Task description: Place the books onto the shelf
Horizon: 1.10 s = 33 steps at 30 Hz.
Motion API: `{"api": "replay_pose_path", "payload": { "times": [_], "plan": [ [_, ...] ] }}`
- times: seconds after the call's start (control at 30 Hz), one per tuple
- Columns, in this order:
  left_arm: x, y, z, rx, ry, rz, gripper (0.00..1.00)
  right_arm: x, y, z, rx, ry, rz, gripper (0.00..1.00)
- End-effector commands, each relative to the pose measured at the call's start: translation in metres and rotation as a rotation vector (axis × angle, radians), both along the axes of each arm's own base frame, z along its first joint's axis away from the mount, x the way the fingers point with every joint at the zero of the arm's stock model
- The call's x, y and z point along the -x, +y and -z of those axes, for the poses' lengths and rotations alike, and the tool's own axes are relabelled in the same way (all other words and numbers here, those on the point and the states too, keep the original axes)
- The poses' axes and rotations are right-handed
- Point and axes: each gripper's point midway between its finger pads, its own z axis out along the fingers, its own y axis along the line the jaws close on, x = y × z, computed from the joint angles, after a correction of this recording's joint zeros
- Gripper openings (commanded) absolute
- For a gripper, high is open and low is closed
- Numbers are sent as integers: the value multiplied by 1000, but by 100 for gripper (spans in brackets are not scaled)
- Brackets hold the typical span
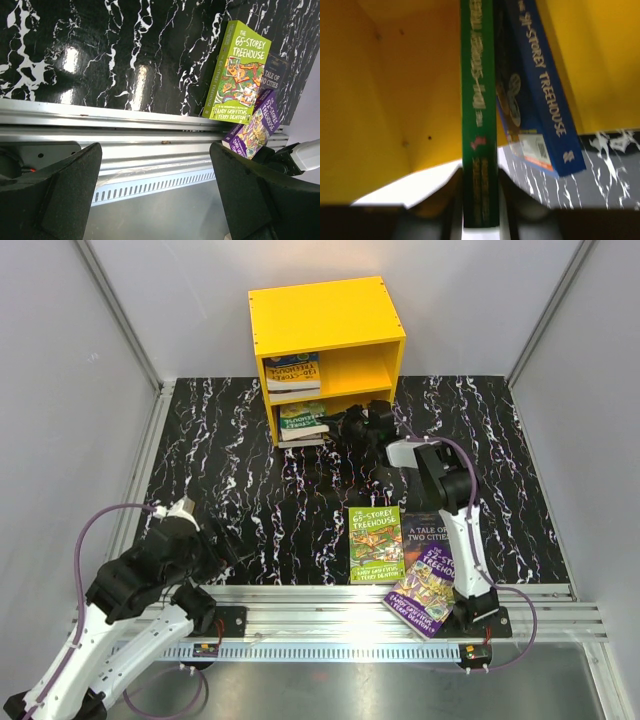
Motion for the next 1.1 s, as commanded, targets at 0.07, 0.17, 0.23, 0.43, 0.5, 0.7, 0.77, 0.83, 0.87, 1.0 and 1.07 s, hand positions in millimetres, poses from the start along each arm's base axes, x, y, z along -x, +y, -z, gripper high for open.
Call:
{"api": "replay_pose_path", "payload": {
  "times": [0.07,0.17,0.23,0.43,0.5,0.7,0.77,0.83,0.87,1.0,1.07],
  "plan": [
    [0,4,-6,11,-14,-29,90,-15,35,-6,-50,-60,-77,2],
    [-1,3,-6,7,-10,-27,90,-13,43,6,-46,-36,-96,11],
    [-2,4,-7,5,-14,-30,90,-8,47,15,-46,-12,-106,11],
    [-5,1,-7,9,-18,-31,90,9,43,23,-2,21,-129,100],
    [-7,-1,-8,12,-18,-29,90,16,42,16,21,12,-147,100],
    [-13,-7,-9,29,-25,-24,90,37,30,6,127,2,-175,100],
    [-15,-8,-11,31,-30,-26,89,43,26,6,158,5,-182,100],
    [-16,-7,-12,26,-31,-31,89,51,19,3,199,8,-188,100],
    [-17,-7,-15,27,-40,-32,89,55,15,6,230,15,-192,100],
    [-19,-5,-18,18,-52,-45,89,68,-6,-9,280,1,-181,100],
    [-20,-4,-18,5,-55,-38,89,80,-22,-4,309,19,-179,100]
  ]
}}
